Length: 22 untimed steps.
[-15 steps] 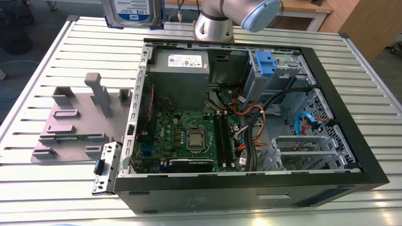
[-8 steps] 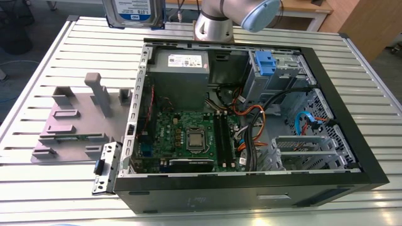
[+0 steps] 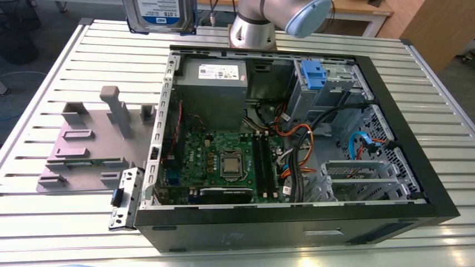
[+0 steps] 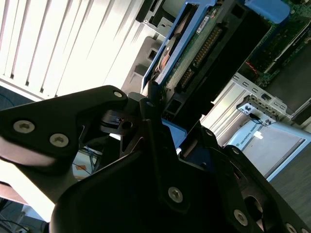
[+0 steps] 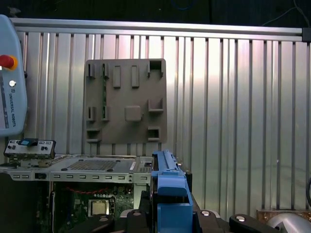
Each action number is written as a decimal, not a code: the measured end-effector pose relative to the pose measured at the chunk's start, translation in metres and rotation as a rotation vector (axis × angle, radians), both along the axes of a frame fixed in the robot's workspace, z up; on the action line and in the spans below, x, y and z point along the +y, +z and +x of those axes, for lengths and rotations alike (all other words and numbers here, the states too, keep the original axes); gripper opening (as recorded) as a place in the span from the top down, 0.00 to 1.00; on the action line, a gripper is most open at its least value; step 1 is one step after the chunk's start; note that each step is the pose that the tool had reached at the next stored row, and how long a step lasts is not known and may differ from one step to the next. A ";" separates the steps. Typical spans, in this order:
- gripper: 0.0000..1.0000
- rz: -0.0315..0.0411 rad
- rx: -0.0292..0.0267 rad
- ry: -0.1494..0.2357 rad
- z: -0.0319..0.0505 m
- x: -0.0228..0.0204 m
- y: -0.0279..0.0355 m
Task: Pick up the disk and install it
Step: 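Pick up the disk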
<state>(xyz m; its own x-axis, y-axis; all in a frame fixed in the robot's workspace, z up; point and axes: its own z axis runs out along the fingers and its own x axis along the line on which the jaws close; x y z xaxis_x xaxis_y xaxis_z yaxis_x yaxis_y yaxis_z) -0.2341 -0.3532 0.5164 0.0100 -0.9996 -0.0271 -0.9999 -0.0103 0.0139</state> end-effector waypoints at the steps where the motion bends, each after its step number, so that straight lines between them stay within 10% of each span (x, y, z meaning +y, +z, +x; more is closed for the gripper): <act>1: 0.64 0.0000 0.0000 0.000 0.0003 0.0000 0.0000; 22: 0.64 0.0000 0.0000 0.000 0.0059 0.0000 0.0000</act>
<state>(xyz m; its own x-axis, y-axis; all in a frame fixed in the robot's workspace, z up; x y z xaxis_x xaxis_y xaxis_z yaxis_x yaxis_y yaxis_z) -0.2281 -0.3532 0.5164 0.0100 -0.9996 -0.0271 -0.9999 -0.0103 0.0139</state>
